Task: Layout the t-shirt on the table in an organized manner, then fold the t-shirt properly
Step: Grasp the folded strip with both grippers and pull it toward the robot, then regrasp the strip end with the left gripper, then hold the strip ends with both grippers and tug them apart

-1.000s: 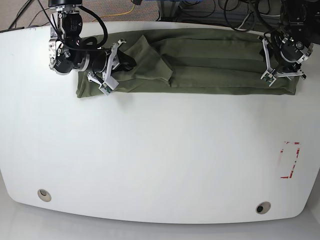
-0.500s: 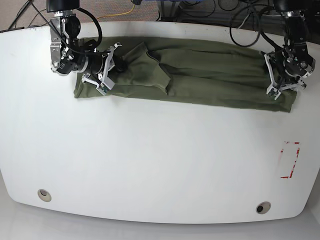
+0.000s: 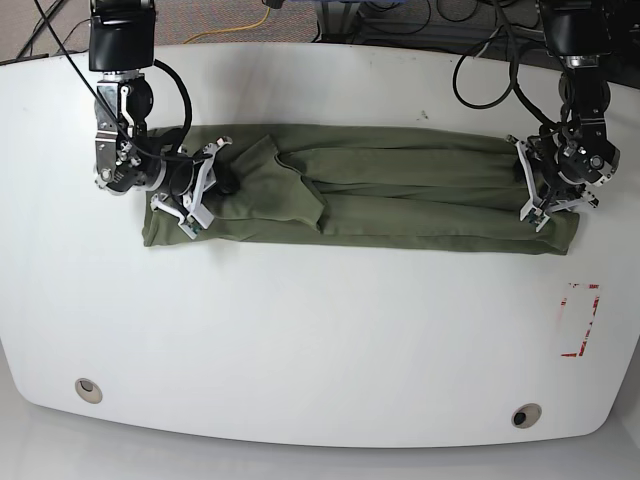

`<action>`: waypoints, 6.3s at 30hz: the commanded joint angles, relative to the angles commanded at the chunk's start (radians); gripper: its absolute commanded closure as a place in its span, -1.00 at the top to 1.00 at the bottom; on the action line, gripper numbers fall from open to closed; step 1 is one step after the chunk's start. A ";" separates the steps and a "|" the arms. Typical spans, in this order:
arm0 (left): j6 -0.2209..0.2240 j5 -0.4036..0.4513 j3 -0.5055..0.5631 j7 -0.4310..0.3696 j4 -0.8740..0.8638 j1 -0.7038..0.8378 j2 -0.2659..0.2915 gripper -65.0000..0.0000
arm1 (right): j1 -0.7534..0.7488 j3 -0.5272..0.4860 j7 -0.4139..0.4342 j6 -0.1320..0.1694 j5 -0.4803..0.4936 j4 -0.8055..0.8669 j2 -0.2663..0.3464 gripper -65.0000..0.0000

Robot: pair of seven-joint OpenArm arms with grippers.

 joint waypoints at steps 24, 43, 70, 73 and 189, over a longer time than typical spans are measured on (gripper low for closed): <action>0.000 -0.287 -0.367 0.224 -0.126 -0.218 -0.054 0.35 | 0.021 -0.002 0.002 0.000 0.000 -0.006 -0.009 -0.82; 0.000 -0.287 -0.316 0.084 -0.367 -0.319 -0.052 0.34 | 0.021 -0.003 0.005 0.000 0.000 -0.006 -0.011 -0.82; 0.000 -0.287 -0.221 0.084 -0.402 -0.342 -0.089 0.26 | 0.026 0.003 0.006 0.000 0.003 -0.006 -0.011 -0.82; 0.000 -0.285 -0.221 0.084 -0.402 -0.342 -0.092 0.29 | 0.026 0.002 0.006 0.000 0.006 -0.006 -0.011 -0.82; 0.000 -0.483 -0.387 0.189 -0.365 -0.170 -0.092 0.31 | 0.038 -0.002 0.006 0.000 0.000 -0.008 -0.032 -0.82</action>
